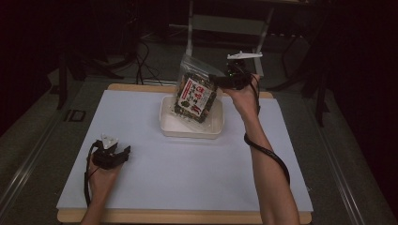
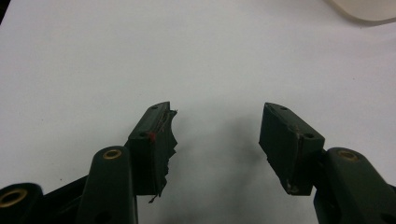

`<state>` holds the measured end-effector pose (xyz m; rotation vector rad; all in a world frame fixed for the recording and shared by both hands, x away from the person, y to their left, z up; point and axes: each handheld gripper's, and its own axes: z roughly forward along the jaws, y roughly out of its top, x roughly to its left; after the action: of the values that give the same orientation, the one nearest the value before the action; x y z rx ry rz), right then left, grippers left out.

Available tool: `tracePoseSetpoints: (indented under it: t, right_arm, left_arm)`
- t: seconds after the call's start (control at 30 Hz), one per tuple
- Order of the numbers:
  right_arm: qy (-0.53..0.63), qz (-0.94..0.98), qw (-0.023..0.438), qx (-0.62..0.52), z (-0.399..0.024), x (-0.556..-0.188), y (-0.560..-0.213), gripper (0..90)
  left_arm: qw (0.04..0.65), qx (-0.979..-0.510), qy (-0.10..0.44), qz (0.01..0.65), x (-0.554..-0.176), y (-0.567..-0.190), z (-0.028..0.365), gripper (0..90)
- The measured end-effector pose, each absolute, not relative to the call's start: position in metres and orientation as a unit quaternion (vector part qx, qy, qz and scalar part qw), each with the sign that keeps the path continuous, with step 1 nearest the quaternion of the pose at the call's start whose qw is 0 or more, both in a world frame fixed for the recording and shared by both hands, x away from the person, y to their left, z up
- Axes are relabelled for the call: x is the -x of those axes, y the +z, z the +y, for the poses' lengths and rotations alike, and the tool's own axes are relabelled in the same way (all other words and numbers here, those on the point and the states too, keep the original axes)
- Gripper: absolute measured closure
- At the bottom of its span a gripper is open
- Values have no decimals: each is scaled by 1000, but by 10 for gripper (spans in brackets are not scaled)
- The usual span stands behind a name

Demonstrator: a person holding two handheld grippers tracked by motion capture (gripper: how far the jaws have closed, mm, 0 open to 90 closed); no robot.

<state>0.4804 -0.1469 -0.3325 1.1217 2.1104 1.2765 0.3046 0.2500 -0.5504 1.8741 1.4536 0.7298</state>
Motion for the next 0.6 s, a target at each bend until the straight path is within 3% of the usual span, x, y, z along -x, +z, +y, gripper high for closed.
tracePoseSetpoints:
  t: [0.4, 0.6]
  right_arm:
    - [465, 767, 211, -388, -156, -470, -325, 327]
    - [457, 783, 191, -376, -160, -461, -326, 433]
  left_arm:
    - [324, -714, 278, 555, -304, -550, 250, 440]
    - [325, -713, 278, 556, -304, -550, 251, 440]
